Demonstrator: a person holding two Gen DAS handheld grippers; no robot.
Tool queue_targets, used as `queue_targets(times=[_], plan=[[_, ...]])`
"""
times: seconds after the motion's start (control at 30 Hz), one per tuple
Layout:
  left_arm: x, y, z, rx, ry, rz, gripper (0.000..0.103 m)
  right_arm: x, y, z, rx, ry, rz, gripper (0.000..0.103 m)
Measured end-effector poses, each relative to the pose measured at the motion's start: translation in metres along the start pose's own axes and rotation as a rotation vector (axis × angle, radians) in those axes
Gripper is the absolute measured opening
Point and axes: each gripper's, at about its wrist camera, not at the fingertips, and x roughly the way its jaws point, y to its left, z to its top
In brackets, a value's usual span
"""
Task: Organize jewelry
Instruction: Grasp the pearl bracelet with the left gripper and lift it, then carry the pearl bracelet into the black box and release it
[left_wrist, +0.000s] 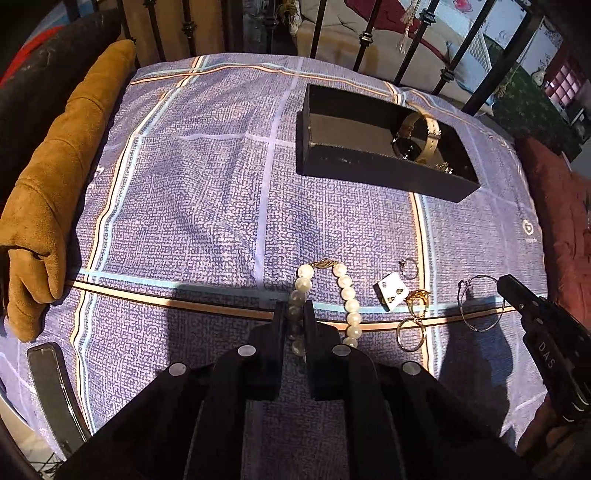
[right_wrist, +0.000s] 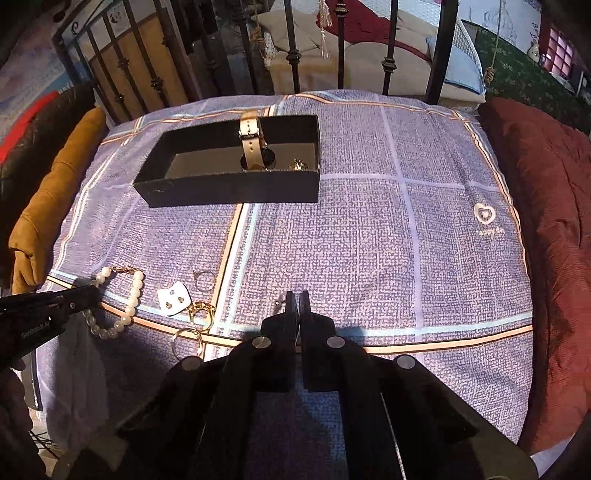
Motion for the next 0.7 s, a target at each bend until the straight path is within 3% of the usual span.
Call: queue_targets(times=[0.37,0.7], plan=[[-0.039,-0.013,0.016,0.039,-0.062,-0.022,0.009,-0.037,0.001,0.021,0.017,-0.075,0.049,0.003],[-0.039,-0.022,0.024,0.062,-0.071,-0.028,0.009,-0.039,0.003,0.03,0.017,-0.095,0.05,0.003]])
